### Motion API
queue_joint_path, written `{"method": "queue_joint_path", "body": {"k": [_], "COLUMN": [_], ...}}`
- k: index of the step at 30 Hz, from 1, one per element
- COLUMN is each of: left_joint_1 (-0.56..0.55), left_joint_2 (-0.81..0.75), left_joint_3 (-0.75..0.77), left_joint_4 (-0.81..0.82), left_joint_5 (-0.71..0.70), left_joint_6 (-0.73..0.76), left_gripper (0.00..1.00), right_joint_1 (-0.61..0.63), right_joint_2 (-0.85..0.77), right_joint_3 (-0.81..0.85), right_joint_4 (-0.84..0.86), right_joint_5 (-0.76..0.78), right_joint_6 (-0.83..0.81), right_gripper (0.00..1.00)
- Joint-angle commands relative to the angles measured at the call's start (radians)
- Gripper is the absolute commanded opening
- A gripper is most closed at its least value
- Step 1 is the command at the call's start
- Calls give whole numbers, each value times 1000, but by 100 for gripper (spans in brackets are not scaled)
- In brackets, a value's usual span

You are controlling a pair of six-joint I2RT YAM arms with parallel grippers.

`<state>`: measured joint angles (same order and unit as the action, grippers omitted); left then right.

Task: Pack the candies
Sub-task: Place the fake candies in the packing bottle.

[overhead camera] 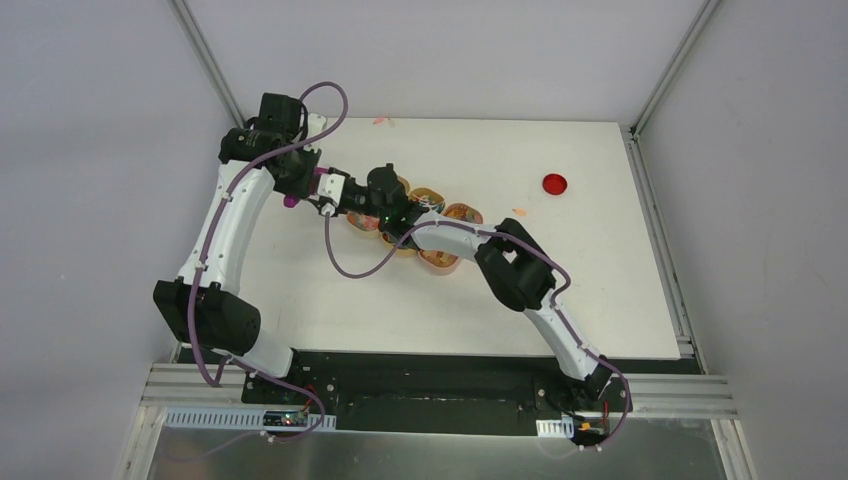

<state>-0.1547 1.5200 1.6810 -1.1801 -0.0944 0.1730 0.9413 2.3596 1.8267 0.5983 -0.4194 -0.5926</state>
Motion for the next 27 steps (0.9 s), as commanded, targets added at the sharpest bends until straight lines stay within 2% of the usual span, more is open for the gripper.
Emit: {"method": "queue_joint_path", "body": {"k": [1, 27], "left_joint_1": [12, 13], "left_joint_2": [-9, 83], "left_joint_3": [62, 152], "left_joint_4": [67, 133], "left_joint_5": [12, 38], "left_joint_6": [18, 54], "left_gripper": [0, 0], "right_joint_1": [-7, -20], "right_joint_2": [24, 72], "right_joint_3": [56, 111], "right_joint_4": [11, -9], "right_joint_5": [-9, -32], "right_joint_6": [41, 91], "right_gripper": [51, 47]}}
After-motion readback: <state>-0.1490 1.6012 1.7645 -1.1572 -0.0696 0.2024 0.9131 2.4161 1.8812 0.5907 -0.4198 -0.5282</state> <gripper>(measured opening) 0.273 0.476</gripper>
